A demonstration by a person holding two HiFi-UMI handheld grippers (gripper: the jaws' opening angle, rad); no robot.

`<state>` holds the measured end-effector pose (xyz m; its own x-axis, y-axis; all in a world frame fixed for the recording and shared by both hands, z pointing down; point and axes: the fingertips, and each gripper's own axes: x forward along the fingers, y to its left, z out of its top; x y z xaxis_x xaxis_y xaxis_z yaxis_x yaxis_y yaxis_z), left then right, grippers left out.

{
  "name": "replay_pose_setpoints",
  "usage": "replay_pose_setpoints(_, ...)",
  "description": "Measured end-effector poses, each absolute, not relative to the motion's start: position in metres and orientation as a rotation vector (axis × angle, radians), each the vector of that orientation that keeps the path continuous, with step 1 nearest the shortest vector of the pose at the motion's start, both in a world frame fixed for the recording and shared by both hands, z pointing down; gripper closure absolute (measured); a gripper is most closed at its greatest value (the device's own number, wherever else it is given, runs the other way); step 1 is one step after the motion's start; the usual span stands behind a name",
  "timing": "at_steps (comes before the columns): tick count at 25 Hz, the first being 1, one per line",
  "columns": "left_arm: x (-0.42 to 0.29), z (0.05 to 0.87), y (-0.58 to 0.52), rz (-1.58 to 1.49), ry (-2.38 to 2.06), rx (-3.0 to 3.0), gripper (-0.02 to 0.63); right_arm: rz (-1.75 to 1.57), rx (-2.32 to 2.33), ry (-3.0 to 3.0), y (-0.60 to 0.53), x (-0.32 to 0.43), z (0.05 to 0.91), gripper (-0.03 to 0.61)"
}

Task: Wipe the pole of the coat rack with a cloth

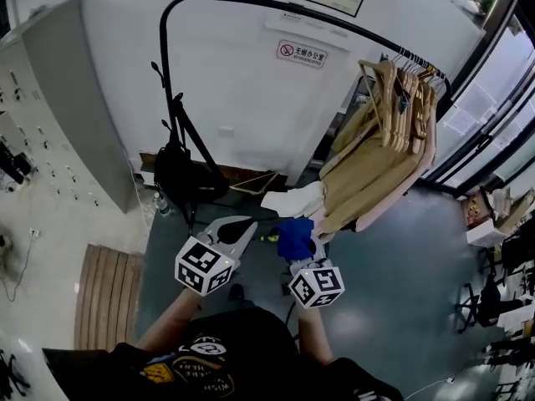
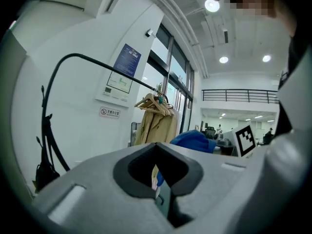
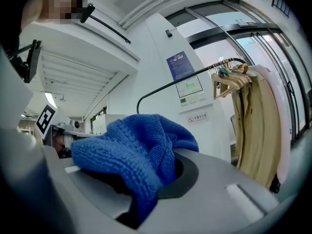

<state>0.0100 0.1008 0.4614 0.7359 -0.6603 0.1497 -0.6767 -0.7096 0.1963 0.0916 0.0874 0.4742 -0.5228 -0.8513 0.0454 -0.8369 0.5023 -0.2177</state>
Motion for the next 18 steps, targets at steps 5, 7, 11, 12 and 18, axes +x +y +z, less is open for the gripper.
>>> replay_pose_setpoints(5,0.018,0.45,0.01,0.104,-1.094,2.759,0.612,-0.241,-1.463,2.648,-0.02,0.123,0.453,0.554)
replay_pose_setpoints(7,0.015,0.443,-0.017,0.111,-1.126,2.774,0.612,-0.148,-1.461,2.658,-0.06,0.129,0.431,0.554)
replay_pose_setpoints(11,0.013,0.428,-0.069,0.112,-1.131,2.79,0.612,0.097,-1.534,2.589,-0.146,0.154,0.358,0.554)
replay_pose_setpoints(12,0.014,0.425,-0.083,0.114,-1.125,2.796,0.612,0.138,-1.578,2.552,-0.169,0.164,0.339,0.554)
replay_pose_setpoints(18,0.013,0.398,-0.159,0.051,-1.023,2.859,0.612,0.247,-1.818,2.317,-0.291,0.222,0.228,0.554)
